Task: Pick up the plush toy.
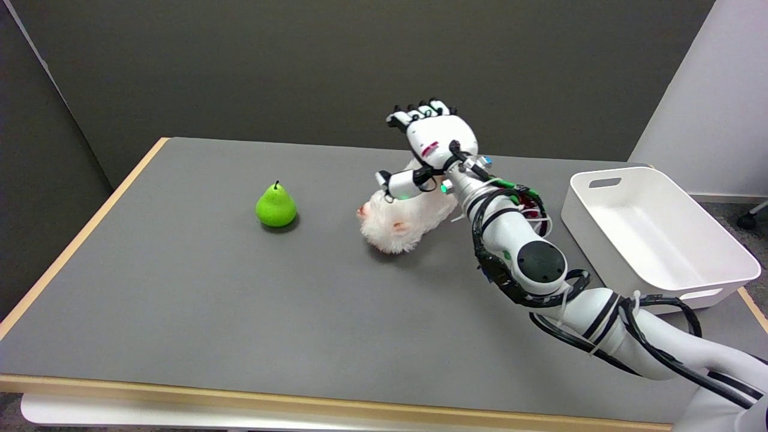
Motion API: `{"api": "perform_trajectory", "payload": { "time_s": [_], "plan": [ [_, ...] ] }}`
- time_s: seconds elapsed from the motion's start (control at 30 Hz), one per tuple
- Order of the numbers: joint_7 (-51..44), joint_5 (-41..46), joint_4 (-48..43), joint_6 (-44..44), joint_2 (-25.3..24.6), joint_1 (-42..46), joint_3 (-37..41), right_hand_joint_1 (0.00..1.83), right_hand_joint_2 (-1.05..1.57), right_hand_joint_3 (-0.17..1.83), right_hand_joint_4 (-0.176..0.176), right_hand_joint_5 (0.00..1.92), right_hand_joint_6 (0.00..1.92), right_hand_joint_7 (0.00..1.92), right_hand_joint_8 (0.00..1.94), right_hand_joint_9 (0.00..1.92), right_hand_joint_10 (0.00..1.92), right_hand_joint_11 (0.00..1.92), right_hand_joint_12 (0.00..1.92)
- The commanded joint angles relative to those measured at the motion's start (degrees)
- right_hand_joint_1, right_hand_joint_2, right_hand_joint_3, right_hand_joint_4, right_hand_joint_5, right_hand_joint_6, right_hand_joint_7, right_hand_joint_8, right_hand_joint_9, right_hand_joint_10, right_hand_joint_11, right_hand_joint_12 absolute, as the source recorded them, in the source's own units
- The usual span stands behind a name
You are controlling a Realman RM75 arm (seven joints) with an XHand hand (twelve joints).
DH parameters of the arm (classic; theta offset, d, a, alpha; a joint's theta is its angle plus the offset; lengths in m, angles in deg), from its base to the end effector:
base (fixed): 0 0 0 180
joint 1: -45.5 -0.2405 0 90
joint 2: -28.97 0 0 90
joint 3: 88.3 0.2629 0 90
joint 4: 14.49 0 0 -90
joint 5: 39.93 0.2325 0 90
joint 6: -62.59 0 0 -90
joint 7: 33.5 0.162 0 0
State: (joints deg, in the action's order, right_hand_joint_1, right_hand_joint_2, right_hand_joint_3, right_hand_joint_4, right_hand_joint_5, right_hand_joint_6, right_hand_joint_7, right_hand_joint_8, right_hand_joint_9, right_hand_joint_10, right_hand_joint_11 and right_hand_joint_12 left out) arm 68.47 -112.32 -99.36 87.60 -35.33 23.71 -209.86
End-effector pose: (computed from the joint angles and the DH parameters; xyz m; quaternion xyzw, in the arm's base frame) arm -0.1909 -0.4581 0.2510 0.7123 0.0532 0.0434 0.6985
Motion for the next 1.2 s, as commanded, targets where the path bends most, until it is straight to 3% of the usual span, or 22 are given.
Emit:
{"api": "perform_trajectory", "payload": {
  "time_s": [0.03,0.53,0.97,1.13,1.2],
  "plan": [
    [0.27,1.92,10.35,4.59,0.16,0.52,4.87,0.57,0.58,0.89,0.000,0.27,0.51,0.35,0.43,0.19,0.80,0.04,1.29],
    [0.27,4.00,11.85,4.03,0.24,0.44,5.34,0.58,0.58,0.90,-0.003,0.27,0.53,0.35,0.43,0.19,0.80,0.04,1.28],
    [1.00,4.08,12.26,3.87,0.24,0.21,3.90,0.63,0.62,0.87,-0.009,0.30,0.53,0.43,0.47,0.30,0.94,0.24,1.47],
    [2.08,3.52,12.41,3.87,0.24,0.59,3.43,0.75,0.66,0.89,-0.002,0.34,0.63,0.55,0.63,0.47,1.09,0.41,1.62],
    [2.18,3.51,12.41,3.70,0.24,0.76,3.26,0.86,0.73,0.88,0.032,0.45,0.94,0.68,0.91,0.64,1.24,0.57,1.70]
  ]
}}
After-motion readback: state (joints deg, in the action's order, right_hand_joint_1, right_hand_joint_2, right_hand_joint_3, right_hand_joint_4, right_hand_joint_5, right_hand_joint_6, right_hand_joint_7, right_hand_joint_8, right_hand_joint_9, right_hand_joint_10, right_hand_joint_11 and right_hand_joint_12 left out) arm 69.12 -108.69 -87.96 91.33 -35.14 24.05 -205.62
